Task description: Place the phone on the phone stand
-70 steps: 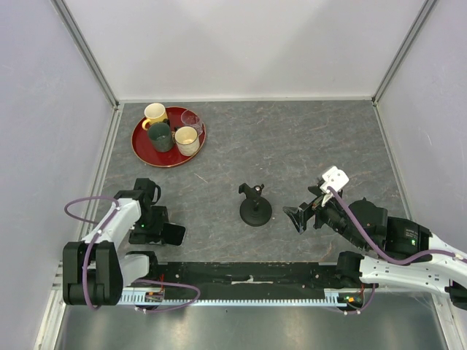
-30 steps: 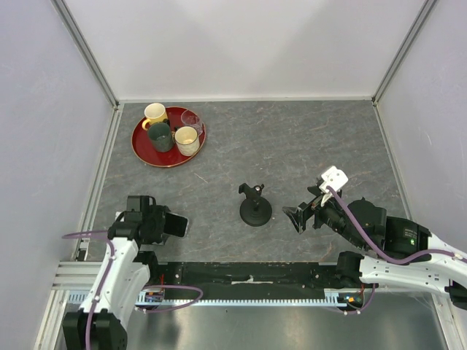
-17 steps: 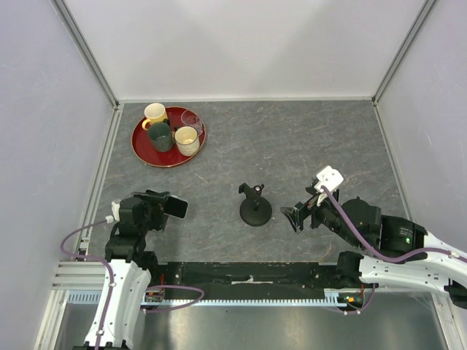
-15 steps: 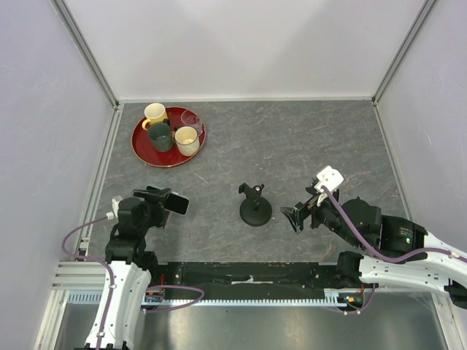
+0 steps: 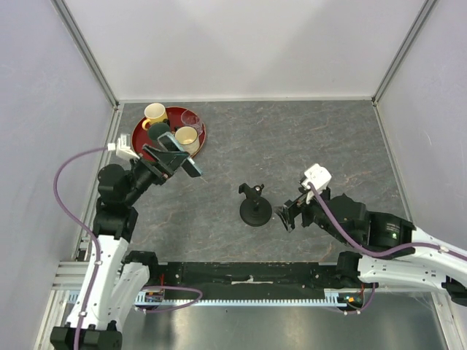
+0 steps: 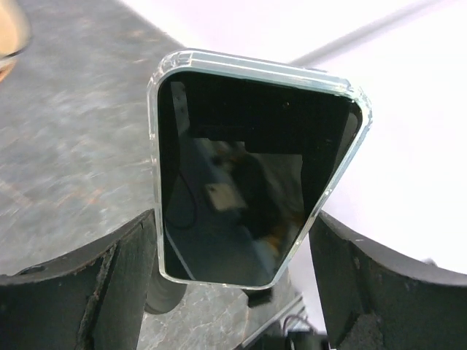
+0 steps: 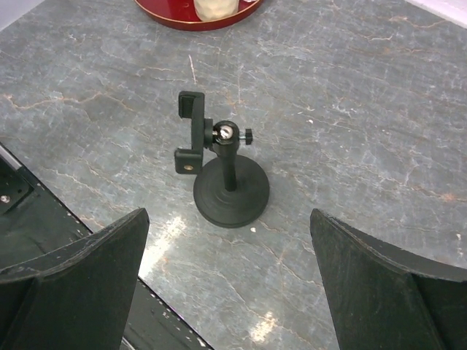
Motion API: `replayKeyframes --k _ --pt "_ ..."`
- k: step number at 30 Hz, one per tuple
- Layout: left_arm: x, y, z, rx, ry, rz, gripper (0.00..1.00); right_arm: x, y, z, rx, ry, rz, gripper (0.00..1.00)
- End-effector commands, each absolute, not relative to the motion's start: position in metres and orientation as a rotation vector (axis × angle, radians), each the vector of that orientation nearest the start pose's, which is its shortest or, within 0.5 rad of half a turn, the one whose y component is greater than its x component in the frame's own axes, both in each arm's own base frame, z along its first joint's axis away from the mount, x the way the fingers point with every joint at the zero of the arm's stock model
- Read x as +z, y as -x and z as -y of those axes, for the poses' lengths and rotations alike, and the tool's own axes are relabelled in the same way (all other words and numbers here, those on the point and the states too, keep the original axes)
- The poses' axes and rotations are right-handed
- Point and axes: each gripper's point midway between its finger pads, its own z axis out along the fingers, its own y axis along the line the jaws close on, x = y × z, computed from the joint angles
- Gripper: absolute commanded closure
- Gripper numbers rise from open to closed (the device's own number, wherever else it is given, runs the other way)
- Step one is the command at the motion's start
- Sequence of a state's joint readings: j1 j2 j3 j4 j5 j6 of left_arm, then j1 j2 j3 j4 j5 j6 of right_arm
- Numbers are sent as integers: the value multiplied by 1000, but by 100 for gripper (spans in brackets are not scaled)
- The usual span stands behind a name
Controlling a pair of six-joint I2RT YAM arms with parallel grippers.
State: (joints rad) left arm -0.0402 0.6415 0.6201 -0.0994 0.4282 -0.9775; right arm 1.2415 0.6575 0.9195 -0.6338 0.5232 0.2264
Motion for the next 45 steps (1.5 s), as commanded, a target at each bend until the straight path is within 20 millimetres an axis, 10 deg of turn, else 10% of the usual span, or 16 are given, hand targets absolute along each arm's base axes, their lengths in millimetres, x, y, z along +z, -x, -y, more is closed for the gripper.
replayKeyframes --k 1,5,15,22,36,45 --pt "372 -228 164 -1167 -66 -1549 98 323 -155 -224 660 457 -1773 2" --pt "379 -227 190 -1179 -61 -1621 98 366 -139 -269 894 513 -1692 2" --pt "384 -224 239 -1248 30 -1738 98 376 -144 -345 927 686 -1672 4" --pt "376 -221 248 -1250 31 -1764 98 360 -181 -332 760 450 -1737 14" --pt "382 -212 254 -1340 44 -1745 98 345 -190 -350 745 438 -1721 34" --pt "395 -200 254 -1415 28 -1717 98 346 -206 -342 675 328 -1708 76"
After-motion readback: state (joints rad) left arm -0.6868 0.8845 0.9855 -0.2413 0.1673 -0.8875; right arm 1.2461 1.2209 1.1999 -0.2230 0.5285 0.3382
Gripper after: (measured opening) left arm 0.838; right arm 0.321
